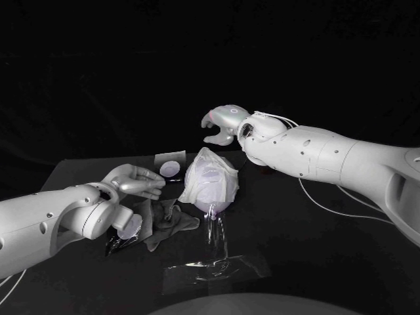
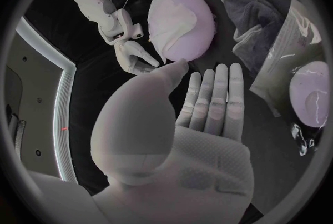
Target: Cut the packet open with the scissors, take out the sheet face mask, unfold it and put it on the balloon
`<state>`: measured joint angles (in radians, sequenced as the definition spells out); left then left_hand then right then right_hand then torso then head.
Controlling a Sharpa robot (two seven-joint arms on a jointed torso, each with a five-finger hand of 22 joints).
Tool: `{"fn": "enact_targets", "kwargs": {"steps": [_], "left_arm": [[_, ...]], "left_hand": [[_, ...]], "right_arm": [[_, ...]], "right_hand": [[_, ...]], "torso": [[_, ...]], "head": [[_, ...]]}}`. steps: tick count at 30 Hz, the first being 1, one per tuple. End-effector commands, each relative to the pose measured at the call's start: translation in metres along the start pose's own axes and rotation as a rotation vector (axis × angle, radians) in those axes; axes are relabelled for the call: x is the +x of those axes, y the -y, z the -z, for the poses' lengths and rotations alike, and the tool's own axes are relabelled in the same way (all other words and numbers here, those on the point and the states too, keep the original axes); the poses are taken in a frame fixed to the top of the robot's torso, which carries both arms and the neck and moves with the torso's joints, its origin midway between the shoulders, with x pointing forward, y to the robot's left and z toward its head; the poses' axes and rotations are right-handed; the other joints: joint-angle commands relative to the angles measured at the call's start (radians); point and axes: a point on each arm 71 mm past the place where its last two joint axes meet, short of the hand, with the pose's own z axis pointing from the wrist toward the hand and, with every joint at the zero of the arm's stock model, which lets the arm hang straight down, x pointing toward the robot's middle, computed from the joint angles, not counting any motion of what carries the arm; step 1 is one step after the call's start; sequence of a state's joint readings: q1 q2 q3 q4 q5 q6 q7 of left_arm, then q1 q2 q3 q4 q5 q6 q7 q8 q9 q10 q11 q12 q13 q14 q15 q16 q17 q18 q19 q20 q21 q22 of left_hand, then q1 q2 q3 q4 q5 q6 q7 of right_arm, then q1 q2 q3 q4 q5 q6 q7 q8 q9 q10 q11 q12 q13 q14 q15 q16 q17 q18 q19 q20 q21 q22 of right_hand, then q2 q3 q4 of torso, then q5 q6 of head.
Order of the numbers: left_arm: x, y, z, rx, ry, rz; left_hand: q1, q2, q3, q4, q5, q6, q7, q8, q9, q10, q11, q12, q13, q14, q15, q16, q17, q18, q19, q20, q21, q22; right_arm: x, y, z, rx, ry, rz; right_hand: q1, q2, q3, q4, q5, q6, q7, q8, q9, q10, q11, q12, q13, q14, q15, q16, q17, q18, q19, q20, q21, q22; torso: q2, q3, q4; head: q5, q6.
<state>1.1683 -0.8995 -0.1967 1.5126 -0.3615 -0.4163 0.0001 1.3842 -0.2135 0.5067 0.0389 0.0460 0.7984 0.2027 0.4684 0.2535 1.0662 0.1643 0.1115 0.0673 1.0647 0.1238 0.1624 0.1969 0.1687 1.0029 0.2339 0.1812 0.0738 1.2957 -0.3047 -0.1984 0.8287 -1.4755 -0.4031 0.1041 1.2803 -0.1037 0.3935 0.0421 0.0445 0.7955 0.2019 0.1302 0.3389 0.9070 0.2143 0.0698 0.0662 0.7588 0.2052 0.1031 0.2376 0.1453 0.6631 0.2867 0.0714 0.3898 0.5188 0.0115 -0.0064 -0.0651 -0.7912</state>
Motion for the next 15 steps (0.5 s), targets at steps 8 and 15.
{"fn": "enact_targets", "kwargs": {"steps": [8,15], "left_arm": [[-0.019,0.046,-0.013,0.251,0.077,0.020],[-0.023,0.077,-0.026,0.345,0.064,-0.029]], "left_hand": [[-0.003,0.005,0.026,0.017,0.004,0.059,-0.003,-0.006,-0.017,0.042,-0.017,0.023,0.002,0.024,-0.015,0.038,0.020,0.016,0.025,-0.013,0.021,0.006],[-0.012,0.000,0.021,0.023,0.005,0.079,-0.013,-0.019,-0.028,0.076,-0.031,0.043,0.008,0.074,-0.035,0.092,0.052,0.018,0.061,-0.028,0.047,0.017]], "right_arm": [[-0.017,0.031,0.021,0.113,0.126,-0.254],[-0.028,0.060,0.056,0.186,0.121,-0.494]], "right_hand": [[0.033,0.018,0.028,0.010,0.004,0.076,0.030,0.033,0.004,0.114,-0.029,0.026,0.002,0.141,-0.039,0.064,0.017,0.037,0.094,-0.004,0.027,-0.005],[0.043,0.018,0.058,0.019,0.007,0.134,0.007,0.053,0.006,0.251,-0.075,0.065,0.012,0.343,-0.100,0.165,0.059,0.045,0.238,-0.053,0.095,0.017]], "torso": [[0.002,-0.0010,-0.0053],[0.003,0.0018,-0.0078]], "head": [[0.005,0.003],[0.008,0.006]]}}
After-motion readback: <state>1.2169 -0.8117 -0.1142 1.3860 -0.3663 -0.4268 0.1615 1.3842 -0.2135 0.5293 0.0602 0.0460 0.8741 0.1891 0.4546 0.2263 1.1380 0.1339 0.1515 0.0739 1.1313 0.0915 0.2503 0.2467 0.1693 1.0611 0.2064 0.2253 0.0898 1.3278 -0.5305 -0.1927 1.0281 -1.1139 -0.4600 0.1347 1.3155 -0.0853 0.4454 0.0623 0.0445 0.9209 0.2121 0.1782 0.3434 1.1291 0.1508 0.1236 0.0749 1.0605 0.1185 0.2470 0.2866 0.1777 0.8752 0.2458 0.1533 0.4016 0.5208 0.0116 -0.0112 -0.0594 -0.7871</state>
